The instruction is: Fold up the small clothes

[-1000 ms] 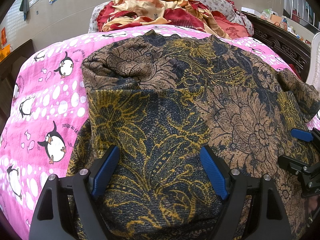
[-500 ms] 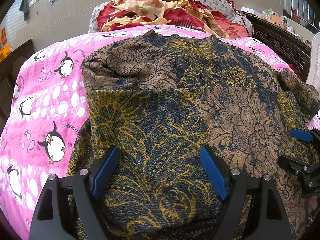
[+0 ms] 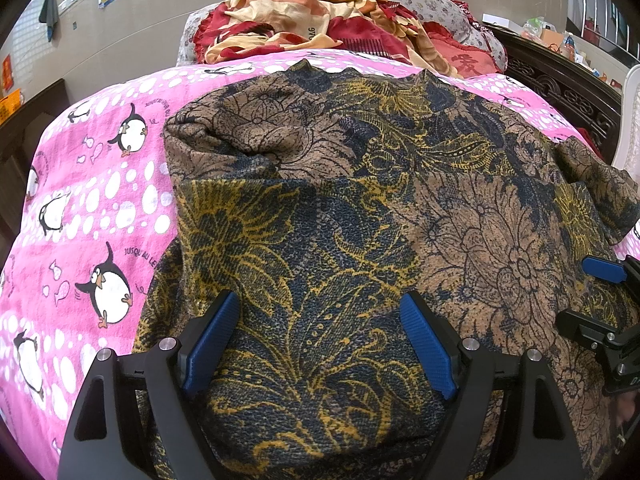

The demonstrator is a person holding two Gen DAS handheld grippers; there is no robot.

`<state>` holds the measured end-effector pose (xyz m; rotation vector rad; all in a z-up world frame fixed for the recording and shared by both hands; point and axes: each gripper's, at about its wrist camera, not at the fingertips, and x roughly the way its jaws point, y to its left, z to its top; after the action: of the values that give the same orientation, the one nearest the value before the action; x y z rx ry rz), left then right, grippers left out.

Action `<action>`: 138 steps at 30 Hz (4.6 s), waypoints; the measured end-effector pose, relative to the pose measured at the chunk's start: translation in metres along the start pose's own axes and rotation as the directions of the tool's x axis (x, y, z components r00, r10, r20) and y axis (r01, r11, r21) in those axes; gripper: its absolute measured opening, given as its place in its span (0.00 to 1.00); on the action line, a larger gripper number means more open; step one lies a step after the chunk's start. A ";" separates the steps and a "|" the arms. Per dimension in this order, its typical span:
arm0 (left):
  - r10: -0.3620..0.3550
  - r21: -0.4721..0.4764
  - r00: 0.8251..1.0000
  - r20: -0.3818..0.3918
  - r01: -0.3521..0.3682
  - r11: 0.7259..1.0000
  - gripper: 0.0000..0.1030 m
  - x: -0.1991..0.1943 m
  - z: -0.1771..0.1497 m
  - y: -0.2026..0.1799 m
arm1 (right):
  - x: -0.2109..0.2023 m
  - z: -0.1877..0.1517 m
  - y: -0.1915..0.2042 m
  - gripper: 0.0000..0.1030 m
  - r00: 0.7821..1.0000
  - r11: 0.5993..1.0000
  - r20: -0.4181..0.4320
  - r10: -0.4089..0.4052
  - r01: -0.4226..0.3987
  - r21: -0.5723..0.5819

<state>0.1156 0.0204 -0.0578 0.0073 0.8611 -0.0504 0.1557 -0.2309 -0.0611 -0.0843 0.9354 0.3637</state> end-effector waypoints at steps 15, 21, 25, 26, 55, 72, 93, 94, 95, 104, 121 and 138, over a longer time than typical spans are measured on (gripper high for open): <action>0.010 0.007 1.000 0.001 -0.010 1.000 0.63 0.000 0.000 -0.002 | -0.001 -0.001 0.005 1.00 1.000 1.000 -0.006 -0.022 0.022 -0.020; 0.016 0.009 1.000 0.001 -0.016 1.000 0.64 -0.001 0.000 -0.001 | -0.001 0.000 0.005 1.00 1.000 1.000 -0.006 -0.021 0.020 -0.018; 0.013 0.007 1.000 0.001 -0.013 1.000 0.64 -0.001 0.000 -0.002 | -0.001 -0.001 0.004 1.00 1.000 1.000 -0.007 -0.020 0.020 -0.018; 0.012 0.006 1.000 0.000 -0.012 1.000 0.64 -0.001 0.000 -0.002 | -0.001 -0.001 0.004 1.00 1.000 1.000 -0.007 -0.021 0.021 -0.019; 0.014 0.006 1.000 0.001 -0.014 1.000 0.65 0.000 0.000 -0.001 | -0.134 -0.005 -0.243 0.81 0.831 0.840 0.240 -0.502 0.535 -0.092; 0.015 0.006 1.000 0.001 -0.015 1.000 0.65 0.000 0.000 -0.002 | -0.157 0.053 -0.315 0.04 0.947 0.948 0.057 -0.316 0.318 -0.026; 0.015 0.005 1.000 0.001 -0.015 1.000 0.65 0.000 -0.001 -0.001 | -0.132 0.138 -0.137 0.04 0.935 0.905 -0.051 0.351 -0.325 0.275; 0.015 0.005 1.000 0.001 -0.015 1.000 0.65 0.000 -0.001 -0.002 | -0.108 0.140 -0.110 0.04 0.909 0.876 -0.057 0.414 -0.380 0.298; 0.015 0.005 1.000 0.001 -0.015 1.000 0.65 0.000 -0.001 -0.002 | -0.090 0.140 -0.091 0.04 0.889 0.851 -0.055 0.455 -0.415 0.322; 0.015 0.005 1.000 0.000 -0.015 1.000 0.65 0.000 -0.001 -0.001 | 0.039 0.101 0.013 0.61 0.902 0.823 -0.155 0.403 -0.283 0.493; -0.428 -0.096 0.904 0.011 0.427 0.899 0.67 -0.041 0.009 -0.041 | -0.019 -0.021 0.000 0.80 0.993 0.993 -0.039 0.112 -0.113 -0.039; -0.642 -0.280 0.766 0.027 0.623 0.731 0.77 0.000 -0.002 -0.043 | -0.011 -0.027 0.008 0.87 0.993 0.991 -0.044 0.107 -0.110 -0.070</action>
<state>0.1122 -0.0220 -0.0582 -0.5591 0.9048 -0.5835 0.1262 -0.2327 -0.0677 -0.1079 0.9693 0.4983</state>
